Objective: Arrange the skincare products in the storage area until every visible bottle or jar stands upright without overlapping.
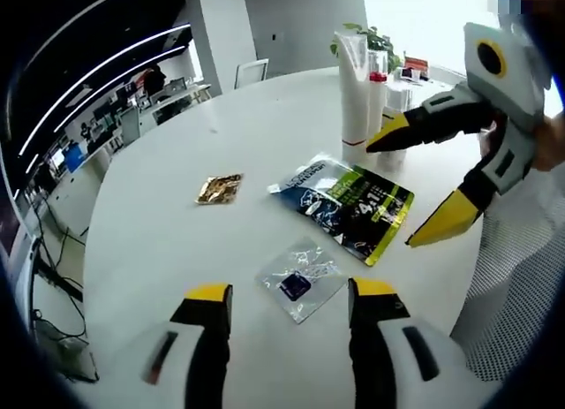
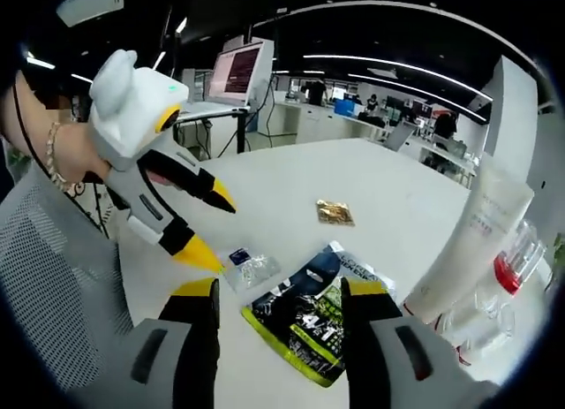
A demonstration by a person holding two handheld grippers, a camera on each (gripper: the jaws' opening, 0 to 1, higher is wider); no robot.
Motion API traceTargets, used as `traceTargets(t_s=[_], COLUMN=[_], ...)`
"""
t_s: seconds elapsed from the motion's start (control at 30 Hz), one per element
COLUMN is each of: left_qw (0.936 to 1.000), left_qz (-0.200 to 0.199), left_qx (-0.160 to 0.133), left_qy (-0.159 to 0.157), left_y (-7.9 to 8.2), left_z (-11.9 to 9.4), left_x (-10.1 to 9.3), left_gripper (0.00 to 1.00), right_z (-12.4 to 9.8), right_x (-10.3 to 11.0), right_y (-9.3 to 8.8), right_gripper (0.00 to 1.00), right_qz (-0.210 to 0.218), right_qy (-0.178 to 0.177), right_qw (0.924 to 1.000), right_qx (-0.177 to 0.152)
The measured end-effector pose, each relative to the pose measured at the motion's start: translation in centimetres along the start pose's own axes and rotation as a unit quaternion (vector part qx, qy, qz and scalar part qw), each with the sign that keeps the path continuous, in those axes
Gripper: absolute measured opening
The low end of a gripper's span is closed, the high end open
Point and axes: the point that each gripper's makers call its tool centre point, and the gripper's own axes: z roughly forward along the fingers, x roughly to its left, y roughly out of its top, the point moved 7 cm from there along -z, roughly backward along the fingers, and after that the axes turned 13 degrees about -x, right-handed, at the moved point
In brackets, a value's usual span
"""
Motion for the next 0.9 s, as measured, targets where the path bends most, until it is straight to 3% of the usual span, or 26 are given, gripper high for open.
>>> traceTargets(t_s=[0.27, 0.5, 0.7, 0.9], left_qw=[0.9998, 0.9998, 0.9991, 0.9971], left_qz=[-0.011, -0.013, -0.036, -0.064], left_qx=[-0.007, -0.004, -0.002, -0.028], left_qy=[0.013, 0.015, 0.023, 0.031], left_y=[0.9, 0.9, 1.1, 2.4], left_z=[-2.1, -4.0, -5.5, -6.4], left_x=[-0.2, -0.1, -0.3, -0.5], left_gripper=[0.61, 0.74, 0.82, 0.92], right_z=[-3.0, -5.0, -7.4, -9.5], right_x=[0.3, 0.0, -0.8, -2.0], right_y=[0.5, 0.2, 0.3, 0.3], right_gripper=[0.76, 0.8, 0.87, 0.95], right_qz=[0.009, 0.004, 0.009, 0.026], right_qy=[-0.012, -0.007, -0.032, -0.058], right_qw=[0.9998, 0.9999, 0.9994, 0.9978], right_qx=[-0.012, -0.006, -0.01, -0.018])
